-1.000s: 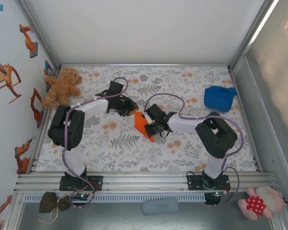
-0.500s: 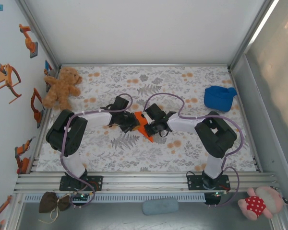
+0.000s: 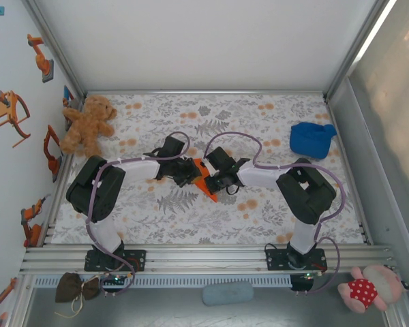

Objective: Fold a paper plane with a square sheet of paper (pick it up from the middle)
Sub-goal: Third fold the triangle at the center of the table.

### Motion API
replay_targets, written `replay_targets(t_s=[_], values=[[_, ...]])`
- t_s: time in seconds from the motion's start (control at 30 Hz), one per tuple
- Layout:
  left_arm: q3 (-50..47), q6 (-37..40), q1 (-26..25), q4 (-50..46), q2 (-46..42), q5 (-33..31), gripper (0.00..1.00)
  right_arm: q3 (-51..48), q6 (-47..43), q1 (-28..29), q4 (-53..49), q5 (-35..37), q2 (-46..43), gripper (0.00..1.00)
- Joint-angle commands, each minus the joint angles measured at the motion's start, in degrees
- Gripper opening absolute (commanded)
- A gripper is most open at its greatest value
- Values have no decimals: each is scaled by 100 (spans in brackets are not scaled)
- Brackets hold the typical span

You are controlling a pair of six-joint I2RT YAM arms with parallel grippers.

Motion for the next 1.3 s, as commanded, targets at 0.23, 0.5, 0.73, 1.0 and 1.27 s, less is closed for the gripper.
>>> replay_targets(t_s=[0.23, 0.5, 0.73, 1.0, 1.27], values=[[-96, 88, -33, -368, 87, -194, 10, 58, 12, -22, -264, 23, 173, 0], [-121, 115, -29, -337, 235, -186, 10, 61, 18, -22, -273, 32, 181, 0], [-110, 159, -25, -385, 315, -237, 10, 58, 34, -25, -282, 41, 181, 0], [-64, 226, -28, -677, 433, -403, 10, 96, 118, -17, -380, 50, 40, 0], [-54, 272, -30, -1008, 527, -647, 9, 361, 557, -78, -716, 211, -490, 12]])
